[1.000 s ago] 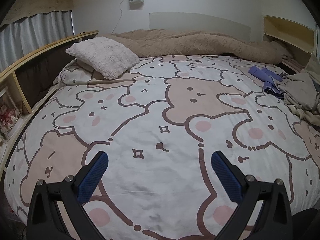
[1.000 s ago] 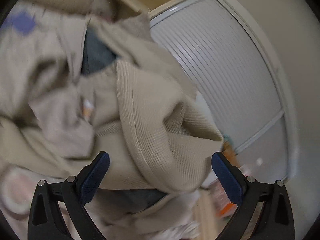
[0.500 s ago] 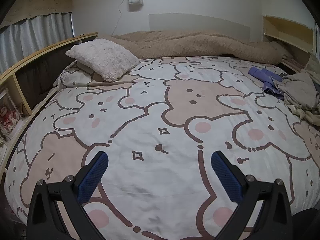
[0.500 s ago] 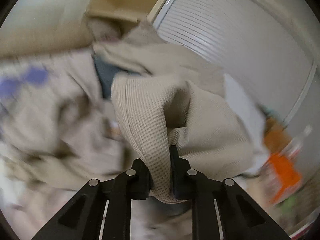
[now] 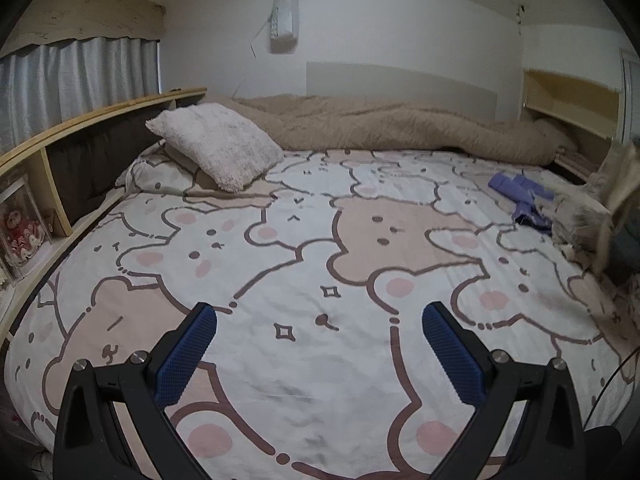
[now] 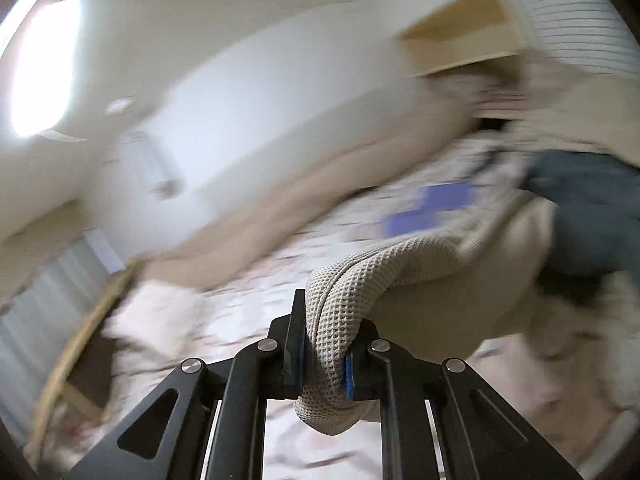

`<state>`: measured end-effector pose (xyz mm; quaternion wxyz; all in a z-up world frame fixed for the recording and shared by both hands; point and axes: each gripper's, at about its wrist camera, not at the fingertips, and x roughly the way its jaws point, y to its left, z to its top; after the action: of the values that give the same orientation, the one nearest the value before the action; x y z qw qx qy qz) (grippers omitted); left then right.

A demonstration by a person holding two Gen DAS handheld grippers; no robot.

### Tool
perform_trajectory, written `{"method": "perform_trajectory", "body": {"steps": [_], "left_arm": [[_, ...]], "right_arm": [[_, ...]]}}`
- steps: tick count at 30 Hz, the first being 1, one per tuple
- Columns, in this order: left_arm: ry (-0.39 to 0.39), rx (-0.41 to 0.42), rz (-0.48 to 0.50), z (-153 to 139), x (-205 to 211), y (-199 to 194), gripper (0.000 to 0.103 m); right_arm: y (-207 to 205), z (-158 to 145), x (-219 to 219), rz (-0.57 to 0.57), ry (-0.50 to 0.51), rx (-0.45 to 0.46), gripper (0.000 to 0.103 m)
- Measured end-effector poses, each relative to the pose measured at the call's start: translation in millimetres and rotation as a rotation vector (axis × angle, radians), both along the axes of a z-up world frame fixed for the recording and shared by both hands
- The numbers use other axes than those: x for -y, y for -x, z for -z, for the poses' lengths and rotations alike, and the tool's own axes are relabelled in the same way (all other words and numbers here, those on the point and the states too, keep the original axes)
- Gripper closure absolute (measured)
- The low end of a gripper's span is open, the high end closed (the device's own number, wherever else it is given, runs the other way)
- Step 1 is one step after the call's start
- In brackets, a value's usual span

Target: Fold clothes

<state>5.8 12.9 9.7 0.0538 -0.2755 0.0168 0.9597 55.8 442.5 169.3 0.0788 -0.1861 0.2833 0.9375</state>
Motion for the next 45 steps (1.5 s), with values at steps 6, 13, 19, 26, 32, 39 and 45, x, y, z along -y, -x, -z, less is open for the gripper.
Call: {"method": "perform_trajectory", "body": {"steps": [6,13,19,26,32,39,45], "left_arm": [[-0.037,-0.081,-0.030,-25.6,22.3,-20.6,0.000],[-0.101,-0.233,-0.103,-60.0,70.7,-60.6,0.000],[-0.113,-0.250,-0.134,-65.5,105.2,-84.4,0.000],[-0.065,-0.131,-0.093,-41.1,92.2,-65.8,0.000],[-0.017,-0.034,-0.009,-16.2,52.5,-32.7,0.000],[-0.011,0.086,0.120,25.2,-19.0,0.9,0.000],[0.121,0.122,0.215,60.1,-65.4,-0.8,0.000]], "right_arm": [[-8.1,-79.0,117.6,-0.346,0.025,-0.243,0.088],[-32.9,-145.5,213.1,-0.539,-0.143,-0.445,0.089],[38.5,-31.3,184.2,-0.449,-0.074,-0.065,0.089],[70.4,129.0,46.5,0.074,-0.128,0.344,0.089],[17.3,157.0,-69.1,0.531,-0.289,0.467,0.089],[-10.6,183.7,-117.4,0.558,-0.317,0.636,0.085],[-23.4,182.8,-29.7,0.423,-0.465,0.579,0.021]]}}
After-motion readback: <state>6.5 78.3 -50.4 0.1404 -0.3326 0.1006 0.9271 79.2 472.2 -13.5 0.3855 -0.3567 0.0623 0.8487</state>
